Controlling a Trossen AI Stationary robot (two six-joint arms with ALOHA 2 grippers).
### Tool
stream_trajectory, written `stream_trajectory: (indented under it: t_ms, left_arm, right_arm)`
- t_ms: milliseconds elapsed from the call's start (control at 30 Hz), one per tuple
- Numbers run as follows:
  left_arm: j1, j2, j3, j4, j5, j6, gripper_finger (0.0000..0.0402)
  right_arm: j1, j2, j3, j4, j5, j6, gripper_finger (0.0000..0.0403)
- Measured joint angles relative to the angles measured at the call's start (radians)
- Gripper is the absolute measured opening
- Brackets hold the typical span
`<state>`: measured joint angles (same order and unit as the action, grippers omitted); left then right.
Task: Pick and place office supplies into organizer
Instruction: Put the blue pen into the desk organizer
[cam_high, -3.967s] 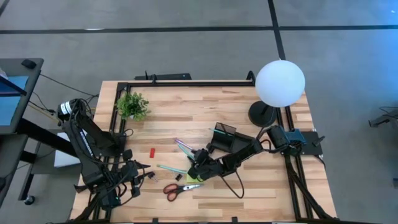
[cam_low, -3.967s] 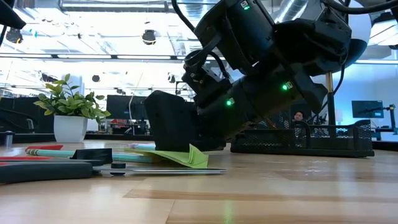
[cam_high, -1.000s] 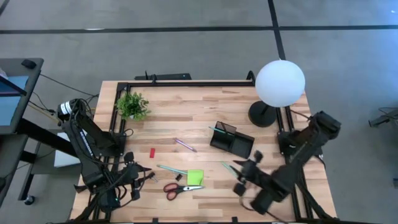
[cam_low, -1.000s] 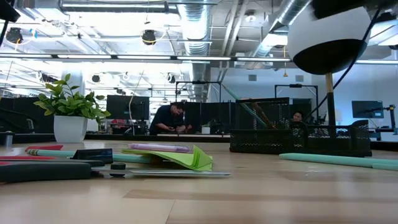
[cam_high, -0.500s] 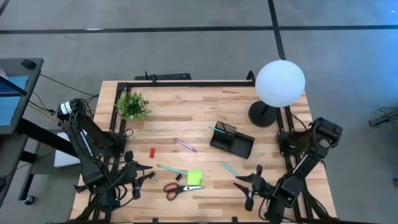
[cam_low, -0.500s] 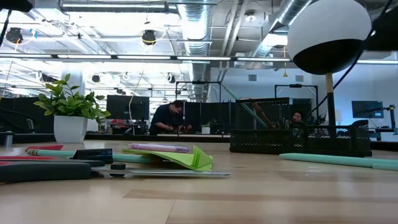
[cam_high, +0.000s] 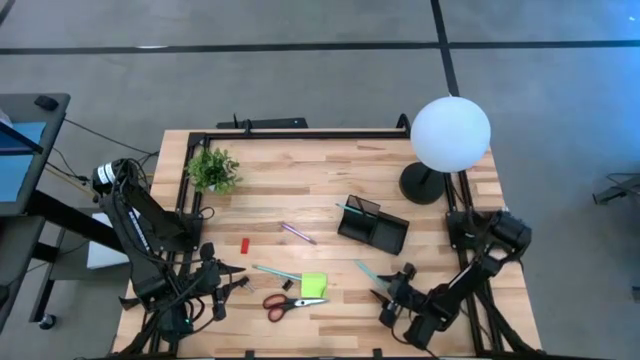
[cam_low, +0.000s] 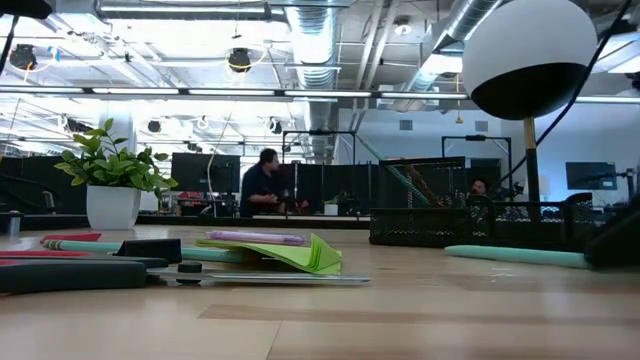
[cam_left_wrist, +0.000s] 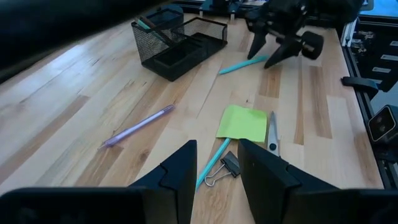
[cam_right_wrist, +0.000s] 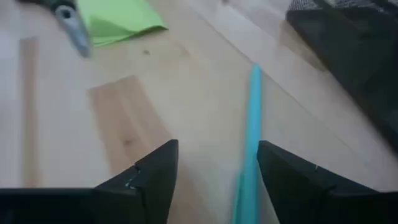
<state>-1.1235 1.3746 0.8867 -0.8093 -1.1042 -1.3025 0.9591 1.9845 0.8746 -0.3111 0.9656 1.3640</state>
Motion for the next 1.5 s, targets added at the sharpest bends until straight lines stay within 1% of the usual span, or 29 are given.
stream_trajectory:
  t_ms: [67,133,233,267,333,433,800,900,1100,1300,1400,1500]
  left_arm:
    - [0.000,0.000,0.000,0.001,0.000,0.000,0.0114]
    - [0.000,0.000,0.000,0.013,0.012,0.000,0.0114]
    - [0.000,0.000,0.000,0.024,0.026,0.005,0.0114]
    - [0.000,0.000,0.000,0.024,0.026,0.005,0.0114]
    - [0.000,0.000,0.000,0.024,0.026,0.005,0.0114]
    - [0.000,0.000,0.000,0.025,0.026,0.005,0.0114]
    - [0.000,0.000,0.000,0.068,0.026,0.047,0.0114]
    - [0.000,0.000,0.000,0.068,0.025,0.048,0.0114]
    - [0.000,0.000,0.000,0.068,0.025,0.050,0.0114]
    - [0.000,0.000,0.000,0.068,0.025,0.050,0.0114]
    - [0.000,0.000,0.000,0.067,0.025,0.050,0.0114]
    - [0.000,0.000,0.000,0.067,0.025,0.050,0.0114]
  right_arm:
    - [0.004,0.037,0.003,0.005,0.014,0.057,0.0213]
    - [0.018,0.085,0.004,0.008,0.051,0.118,0.0208]
    - [0.054,0.154,0.004,0.014,0.162,0.183,0.0199]
    - [0.064,0.163,0.005,-0.003,0.173,0.204,0.0196]
    - [0.082,0.152,0.005,-0.022,0.144,0.250,0.0189]
    - [0.090,0.155,0.008,-0.022,0.151,0.233,0.0176]
    - [0.030,0.153,0.018,-0.059,0.142,0.176,0.0126]
    - [0.025,0.153,0.018,-0.055,0.141,0.167,0.0103]
    - [0.021,0.153,0.017,-0.043,0.142,0.158,0.0036]
    - [0.016,0.133,0.015,-0.059,0.133,0.175,0.0034]
    - [0.002,0.078,0.013,-0.083,0.074,0.149,0.0034]
    - [-0.024,0.011,0.004,-0.120,0.021,0.069,0.0036]
